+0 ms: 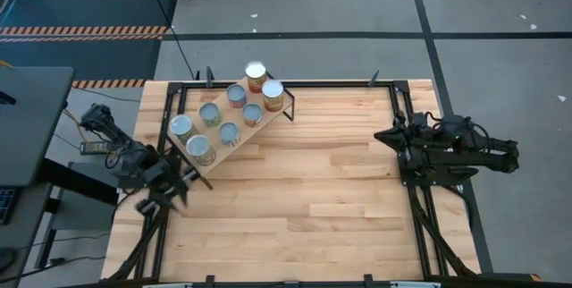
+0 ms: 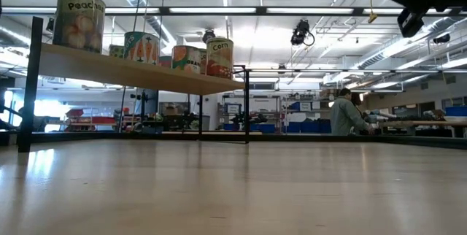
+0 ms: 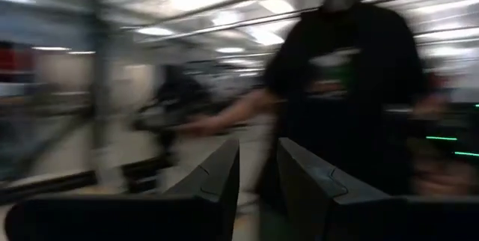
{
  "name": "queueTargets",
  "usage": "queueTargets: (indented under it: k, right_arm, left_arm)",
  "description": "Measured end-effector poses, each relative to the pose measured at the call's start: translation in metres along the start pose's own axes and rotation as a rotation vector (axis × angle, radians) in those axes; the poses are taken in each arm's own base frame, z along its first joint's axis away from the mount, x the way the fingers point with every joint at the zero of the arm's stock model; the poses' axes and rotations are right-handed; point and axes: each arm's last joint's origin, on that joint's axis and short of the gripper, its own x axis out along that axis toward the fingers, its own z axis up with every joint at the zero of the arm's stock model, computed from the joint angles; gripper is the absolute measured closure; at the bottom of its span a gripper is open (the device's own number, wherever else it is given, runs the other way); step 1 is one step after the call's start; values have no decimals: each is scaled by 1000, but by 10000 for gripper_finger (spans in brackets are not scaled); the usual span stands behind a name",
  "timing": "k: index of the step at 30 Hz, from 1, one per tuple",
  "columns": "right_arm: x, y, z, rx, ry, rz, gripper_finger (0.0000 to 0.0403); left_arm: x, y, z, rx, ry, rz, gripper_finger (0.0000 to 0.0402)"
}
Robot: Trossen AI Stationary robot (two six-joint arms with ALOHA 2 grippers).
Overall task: Pick and place cans onto a shelf
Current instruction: Return to Home Position
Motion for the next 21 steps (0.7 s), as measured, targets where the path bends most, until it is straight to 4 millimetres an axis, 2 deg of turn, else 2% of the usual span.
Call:
queueTargets:
  k: [3, 5, 11, 21]
  right_arm:
    - [0, -4, 2, -6, -52, -138, 369]
    - [0, -6, 1, -25, -81, -202, 369]
    - [7, -7, -6, -150, -98, -128, 369]
    - [21, -18, -36, -167, -102, -121, 369]
  left_arm:
    - [-1, 5, -4, 27, 28, 174, 303]
    - [-1, 7, -5, 49, 43, 212, 303]
    - [-1, 7, -9, 49, 80, 217, 303]
    - [-1, 4, -10, -26, 98, 105, 303]
